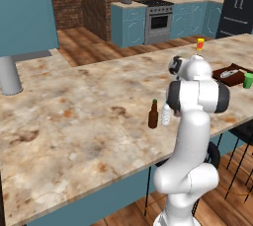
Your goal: Place the drinks on the dining counter in a tight cluster.
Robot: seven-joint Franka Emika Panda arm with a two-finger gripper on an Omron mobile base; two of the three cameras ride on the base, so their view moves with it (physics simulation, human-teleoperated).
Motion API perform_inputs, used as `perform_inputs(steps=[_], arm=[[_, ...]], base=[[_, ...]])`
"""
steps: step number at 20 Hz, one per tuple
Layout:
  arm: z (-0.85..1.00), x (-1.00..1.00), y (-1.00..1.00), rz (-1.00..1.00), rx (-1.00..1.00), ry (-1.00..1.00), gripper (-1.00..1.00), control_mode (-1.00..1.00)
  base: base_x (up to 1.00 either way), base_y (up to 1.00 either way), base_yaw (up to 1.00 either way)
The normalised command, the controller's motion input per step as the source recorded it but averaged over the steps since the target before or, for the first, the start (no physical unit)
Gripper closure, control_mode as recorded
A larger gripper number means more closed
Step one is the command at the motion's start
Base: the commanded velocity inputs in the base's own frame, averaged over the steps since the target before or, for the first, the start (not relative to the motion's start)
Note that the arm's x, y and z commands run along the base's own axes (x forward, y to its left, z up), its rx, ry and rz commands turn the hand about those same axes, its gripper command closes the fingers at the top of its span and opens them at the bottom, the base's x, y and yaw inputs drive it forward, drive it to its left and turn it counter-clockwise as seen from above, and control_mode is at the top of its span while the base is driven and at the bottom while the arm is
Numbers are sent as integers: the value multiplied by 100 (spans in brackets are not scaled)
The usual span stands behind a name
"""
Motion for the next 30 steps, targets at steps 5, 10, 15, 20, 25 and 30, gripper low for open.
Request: perform_inputs(steps=[5, 10, 15, 20, 25, 30], arm=[[-36, 2, 0, 0, 0, 0, 100, -100], [-16, 0, 2, 0, 0, 0, 100, -100], [0, 1, 14, 0, 0, 0, 100, -100], [-1, 2, 14, 0, 0, 0, 100, -100], [-17, 0, 4, 0, 0, 0, 100, -100], [-20, 0, 0, 0, 0, 0, 100, -100]], base=[[0, 0, 0], [0, 0, 0], [0, 0, 0], [0, 0, 0], [0, 0, 0], [0, 0, 0]])
